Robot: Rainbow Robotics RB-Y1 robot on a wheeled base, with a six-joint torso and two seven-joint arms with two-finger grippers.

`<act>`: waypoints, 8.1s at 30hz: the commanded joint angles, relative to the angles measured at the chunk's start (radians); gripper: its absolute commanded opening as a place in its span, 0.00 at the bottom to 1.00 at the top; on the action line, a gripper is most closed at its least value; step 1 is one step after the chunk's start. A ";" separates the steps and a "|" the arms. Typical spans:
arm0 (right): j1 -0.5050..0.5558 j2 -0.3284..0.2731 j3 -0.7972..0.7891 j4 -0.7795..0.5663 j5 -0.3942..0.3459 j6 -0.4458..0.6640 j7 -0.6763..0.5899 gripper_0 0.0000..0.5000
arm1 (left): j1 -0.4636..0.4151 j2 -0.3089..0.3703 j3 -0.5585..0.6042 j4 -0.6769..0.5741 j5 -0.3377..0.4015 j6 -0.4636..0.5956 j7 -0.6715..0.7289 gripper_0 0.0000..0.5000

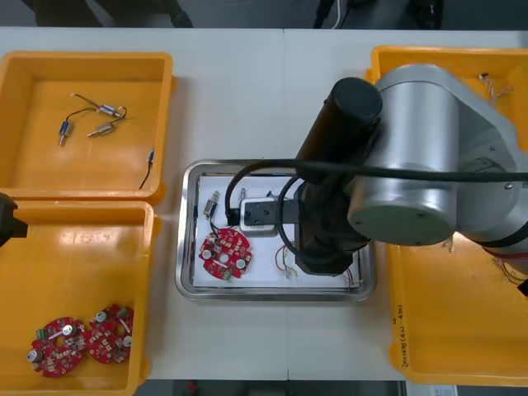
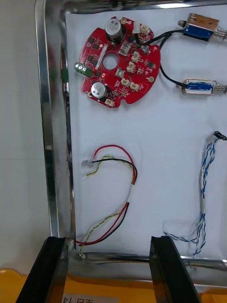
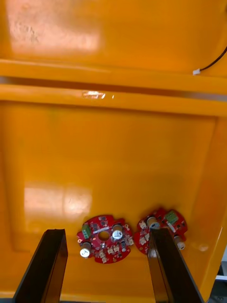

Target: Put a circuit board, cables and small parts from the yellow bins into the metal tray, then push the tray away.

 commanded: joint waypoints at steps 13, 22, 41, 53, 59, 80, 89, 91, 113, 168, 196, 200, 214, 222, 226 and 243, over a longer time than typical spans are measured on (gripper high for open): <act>0.011 0.045 0.253 0.028 0.135 -0.125 0.017 1.00 | 0.077 0.040 0.044 -0.054 -0.005 0.006 -0.118 1.00; 0.102 0.087 0.278 0.069 0.203 -0.154 0.016 1.00 | 0.077 0.040 0.044 -0.054 -0.005 0.006 -0.118 1.00; 0.198 0.116 0.404 0.071 0.411 -0.220 0.002 1.00 | 0.077 0.040 0.044 -0.054 -0.005 0.006 -0.118 1.00; 0.203 0.122 0.418 0.129 0.454 -0.277 -0.004 1.00 | 0.077 0.040 0.044 -0.054 -0.005 0.006 -0.118 1.00; 0.203 0.131 0.418 0.135 0.479 -0.275 -0.007 1.00 | 0.077 0.040 0.044 -0.054 -0.005 0.006 -0.118 1.00; 0.203 0.130 0.418 0.136 0.494 -0.243 -0.039 0.87 | 0.077 0.040 0.044 -0.054 -0.005 0.006 -0.118 1.00; 0.203 0.134 0.418 0.136 0.502 -0.231 -0.064 0.14 | 0.077 0.040 0.044 -0.054 -0.005 0.006 -0.118 1.00; 0.204 0.136 0.418 0.136 0.502 -0.231 -0.065 0.06 | 0.077 0.040 0.044 -0.054 -0.005 0.006 -0.118 1.00; 0.125 0.101 0.419 0.136 0.514 -0.272 -0.072 0.00 | 0.077 0.040 0.044 -0.054 -0.005 0.006 -0.118 1.00; -0.204 0.041 0.427 0.402 0.511 -0.476 -0.084 0.00 | 0.077 0.040 0.044 -0.054 -0.005 0.006 -0.118 1.00; -0.319 0.041 0.428 0.620 0.500 -0.708 -0.079 0.00 | 0.077 0.040 0.044 -0.054 -0.005 0.006 -0.118 1.00; -0.325 0.041 0.427 0.635 0.500 -0.735 -0.076 0.00 | 0.077 0.040 0.044 -0.054 -0.005 0.006 -0.118 1.00; -0.354 0.041 0.428 0.686 0.502 -0.815 -0.070 0.00 | 0.077 0.040 0.044 -0.054 -0.005 0.006 -0.118 1.00; -0.352 0.041 0.428 0.713 0.505 -0.858 -0.064 0.00 | 0.077 0.040 0.044 -0.054 -0.005 0.006 -0.118 1.00; -0.352 0.041 0.430 0.732 0.505 -0.878 -0.059 0.00 | 0.077 0.040 0.044 -0.054 -0.005 0.006 -0.118 1.00; -0.348 0.041 0.505 0.736 0.569 -0.912 -0.073 0.00 | 0.077 0.040 0.044 -0.054 -0.005 0.006 -0.118 1.00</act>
